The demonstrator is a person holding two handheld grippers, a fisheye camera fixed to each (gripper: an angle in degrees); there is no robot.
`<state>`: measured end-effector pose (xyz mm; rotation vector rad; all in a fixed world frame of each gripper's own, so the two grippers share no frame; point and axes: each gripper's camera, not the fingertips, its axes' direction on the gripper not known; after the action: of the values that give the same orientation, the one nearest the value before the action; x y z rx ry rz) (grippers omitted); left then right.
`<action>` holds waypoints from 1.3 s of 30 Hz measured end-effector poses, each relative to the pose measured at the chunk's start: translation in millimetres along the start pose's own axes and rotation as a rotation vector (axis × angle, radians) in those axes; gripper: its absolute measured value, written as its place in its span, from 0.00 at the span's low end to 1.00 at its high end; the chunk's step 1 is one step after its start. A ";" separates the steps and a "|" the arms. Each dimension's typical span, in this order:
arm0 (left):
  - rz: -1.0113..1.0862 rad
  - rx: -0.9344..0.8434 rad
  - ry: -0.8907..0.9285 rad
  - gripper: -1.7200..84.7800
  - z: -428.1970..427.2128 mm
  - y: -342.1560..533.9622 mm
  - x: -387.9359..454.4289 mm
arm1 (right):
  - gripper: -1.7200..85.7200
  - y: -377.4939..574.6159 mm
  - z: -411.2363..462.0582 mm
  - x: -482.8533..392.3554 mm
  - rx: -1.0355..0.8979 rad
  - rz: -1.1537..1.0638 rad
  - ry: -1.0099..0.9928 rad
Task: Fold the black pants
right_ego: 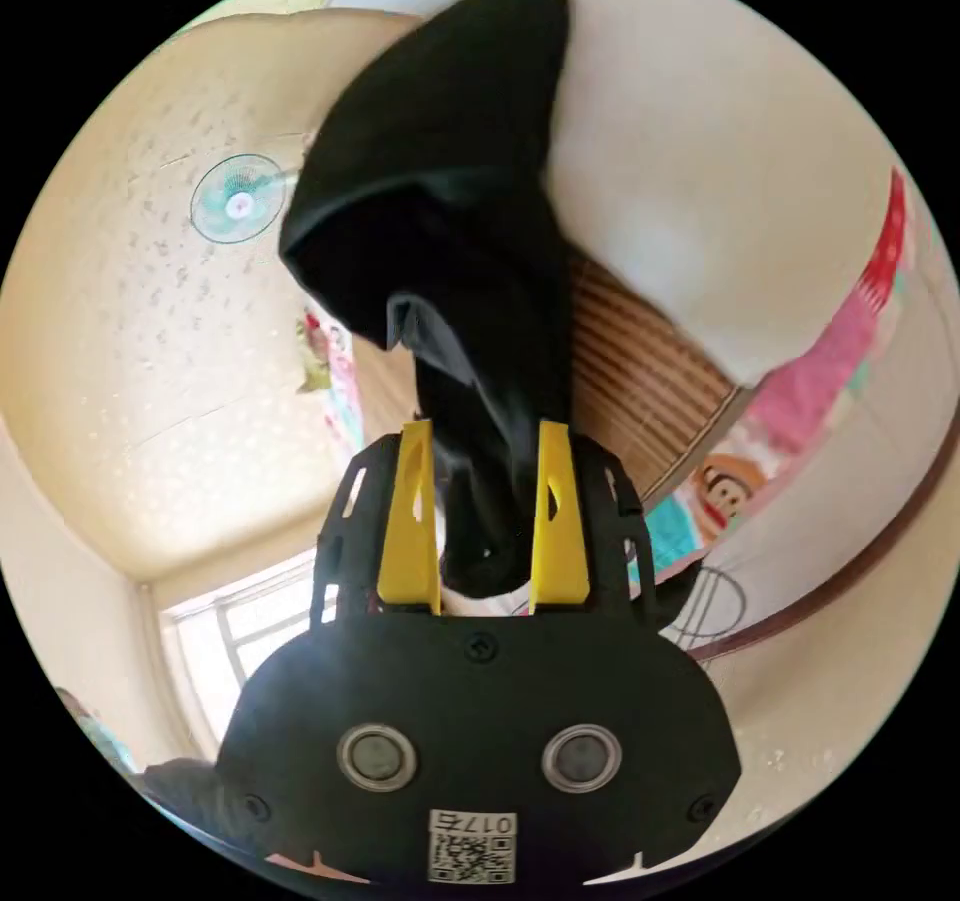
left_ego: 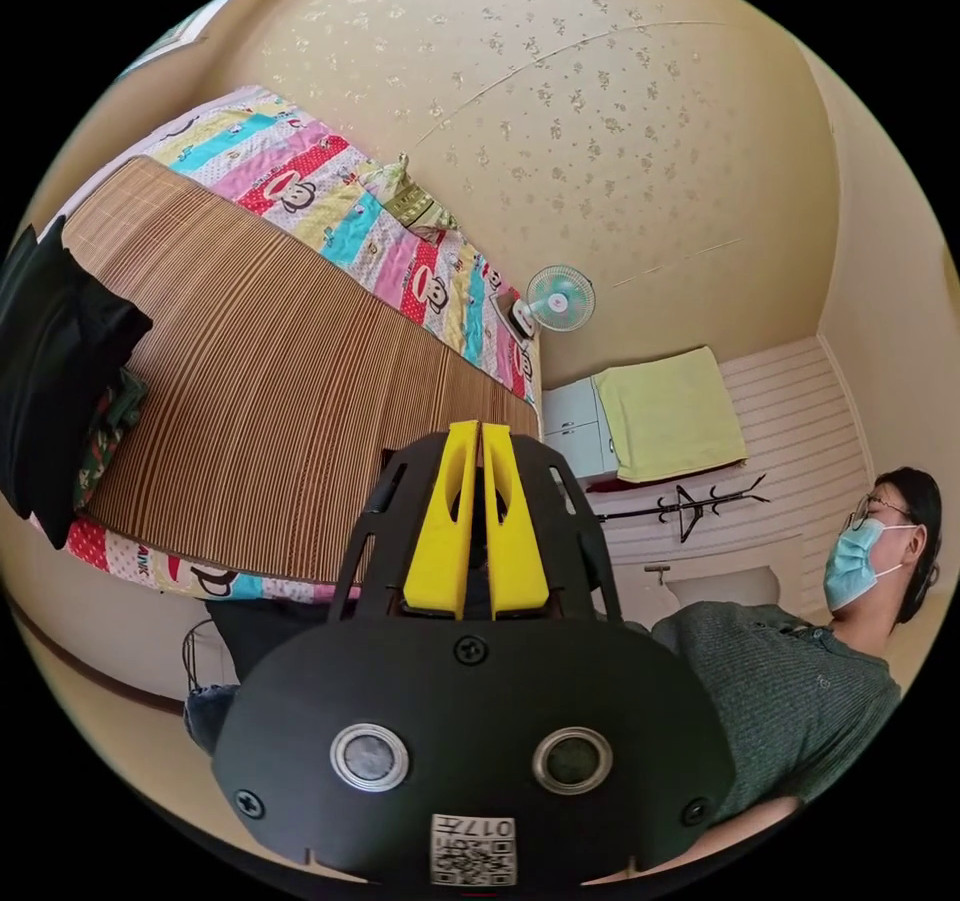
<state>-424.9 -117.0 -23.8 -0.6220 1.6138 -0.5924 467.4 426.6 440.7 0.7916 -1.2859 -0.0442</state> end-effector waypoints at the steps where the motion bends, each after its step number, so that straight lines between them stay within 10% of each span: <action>1: 0.009 -0.002 -0.001 0.01 1.3 -3.5 1.8 | 0.19 -7.7 -3.3 -6.0 0.039 -0.023 0.088; 6: 0.054 -0.042 -0.039 0.01 9.1 -34.1 3.4 | 0.11 -59.5 58.2 13.5 -0.226 -0.060 0.153; 9: 0.049 -0.049 -0.013 0.01 8.1 -49.8 -5.3 | 0.05 -67.8 78.9 18.5 -0.240 -0.118 -0.129; 11: 0.050 -0.052 0.003 0.01 6.9 -58.8 -10.3 | 0.04 -57.4 81.0 -9.7 -0.240 -0.313 -0.504; 23: 0.144 -0.171 0.122 0.03 20.2 -141.5 -41.4 | 0.02 66.5 -123.6 -165.1 -0.398 -1.388 -1.014; 34: -0.008 -0.526 0.587 0.23 132.2 -211.9 -91.6 | 0.02 94.2 -221.6 -148.0 -0.521 -1.573 -1.731; 39: 0.030 -0.683 0.985 0.07 157.5 -215.2 -88.1 | 0.02 32.6 -221.9 -111.7 -0.476 -1.317 -2.070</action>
<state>-245.4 -216.5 167.9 -0.8588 2.8031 -0.3061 610.9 611.8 351.8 0.9141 -2.0315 -2.6881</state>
